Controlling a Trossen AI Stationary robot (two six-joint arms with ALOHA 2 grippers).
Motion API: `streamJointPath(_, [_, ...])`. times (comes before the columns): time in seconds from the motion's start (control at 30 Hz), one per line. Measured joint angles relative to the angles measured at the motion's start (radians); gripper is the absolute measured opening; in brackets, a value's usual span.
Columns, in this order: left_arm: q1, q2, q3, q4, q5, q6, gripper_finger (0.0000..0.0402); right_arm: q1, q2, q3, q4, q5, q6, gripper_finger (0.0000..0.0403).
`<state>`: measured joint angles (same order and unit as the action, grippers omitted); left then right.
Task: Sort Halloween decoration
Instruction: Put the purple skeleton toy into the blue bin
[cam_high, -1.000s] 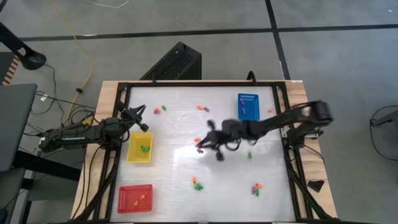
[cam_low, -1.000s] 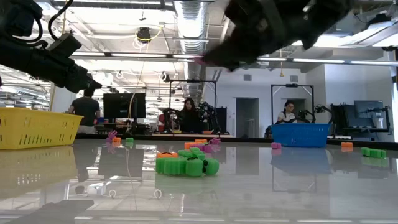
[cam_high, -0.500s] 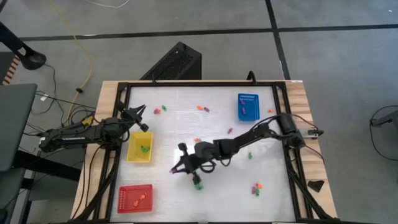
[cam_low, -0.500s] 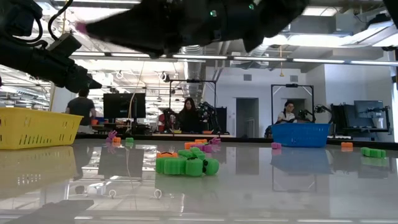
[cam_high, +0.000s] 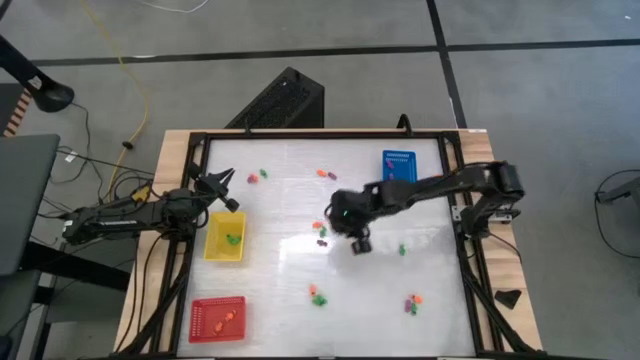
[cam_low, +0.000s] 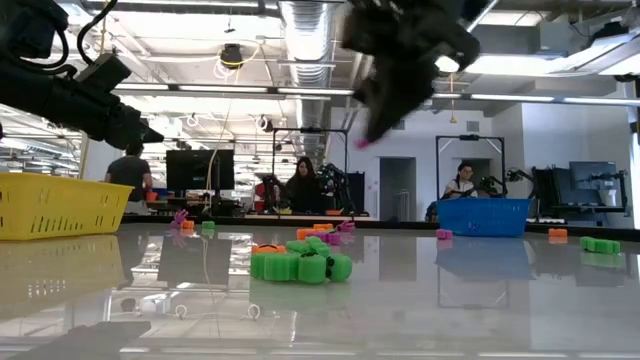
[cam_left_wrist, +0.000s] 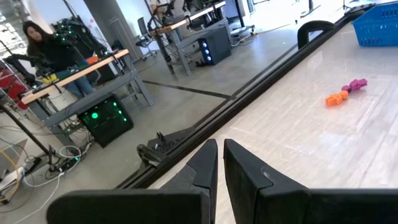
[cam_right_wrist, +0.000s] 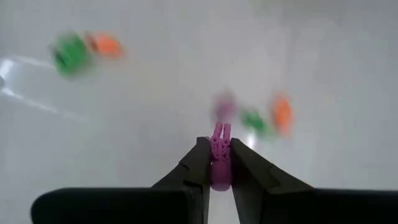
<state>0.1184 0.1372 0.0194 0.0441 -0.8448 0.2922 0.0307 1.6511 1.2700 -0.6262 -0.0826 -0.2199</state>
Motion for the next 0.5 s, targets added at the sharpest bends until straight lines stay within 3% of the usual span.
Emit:
streamJointPath(0.17, [0.000, 0.000, 0.000, 0.000, 0.001, 0.000, 0.0018, -0.146, -0.157, -0.119, -0.131, 0.052, -0.014, 0.0076])
streamJointPath(0.33, [0.000, 0.000, 0.000, 0.000, 0.000, 0.000, 0.0018, -0.339, -0.311, -0.276, -0.129, 0.125, -0.017, 0.0076])
streamJointPath(0.5, [0.000, 0.000, 0.000, 0.000, 0.000, 0.000, 0.0018, -0.520, -0.372, -0.351, -0.115, 0.141, -0.017, 0.0081])
